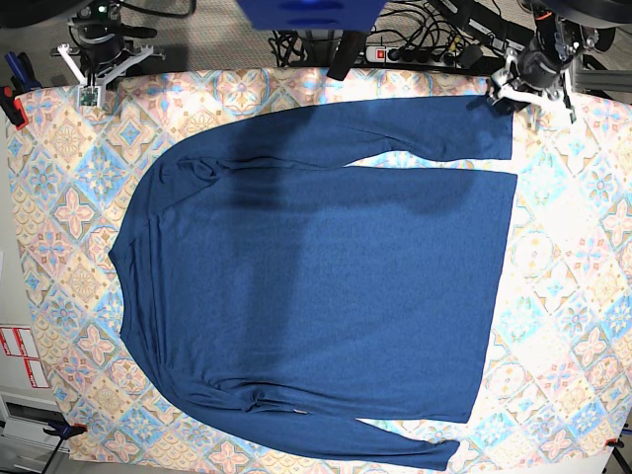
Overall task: Fold the T-shirt properly
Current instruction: 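Lower the left gripper and grasp the shirt's shoulder corner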
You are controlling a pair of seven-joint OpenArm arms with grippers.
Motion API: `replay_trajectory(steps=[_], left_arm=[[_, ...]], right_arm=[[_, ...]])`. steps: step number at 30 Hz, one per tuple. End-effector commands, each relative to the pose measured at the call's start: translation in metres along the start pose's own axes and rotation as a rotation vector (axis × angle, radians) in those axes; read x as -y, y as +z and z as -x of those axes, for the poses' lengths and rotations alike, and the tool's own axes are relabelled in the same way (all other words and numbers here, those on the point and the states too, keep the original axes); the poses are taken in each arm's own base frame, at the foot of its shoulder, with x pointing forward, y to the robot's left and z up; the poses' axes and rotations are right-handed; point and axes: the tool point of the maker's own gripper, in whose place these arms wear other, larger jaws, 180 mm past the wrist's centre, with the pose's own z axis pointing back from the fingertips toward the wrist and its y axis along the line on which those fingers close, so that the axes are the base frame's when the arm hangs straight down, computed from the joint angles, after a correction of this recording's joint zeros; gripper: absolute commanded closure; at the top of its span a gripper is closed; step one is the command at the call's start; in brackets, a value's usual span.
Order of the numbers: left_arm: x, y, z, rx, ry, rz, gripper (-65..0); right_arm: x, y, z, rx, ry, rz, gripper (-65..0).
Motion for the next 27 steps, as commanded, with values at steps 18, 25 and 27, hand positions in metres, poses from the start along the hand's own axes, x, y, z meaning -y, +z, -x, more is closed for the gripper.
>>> replay_trajectory(steps=[18, 25, 27], left_arm=[[-0.017, -0.008, -0.004, 0.026, 0.095, -0.033, -25.2], [-0.012, -0.011, -0.005, 0.027, 0.097, -0.021, -25.2], [-0.012, -0.012, -0.005, 0.028, 0.098, -0.022, -25.2]], right_arm=[[0.003, 0.001, -0.011, 0.039, 0.005, 0.007, 0.0], [0.003, 0.001, -0.011, 0.039, 0.005, 0.007, 0.0], [0.003, 0.001, -0.011, 0.039, 0.005, 0.007, 0.0]])
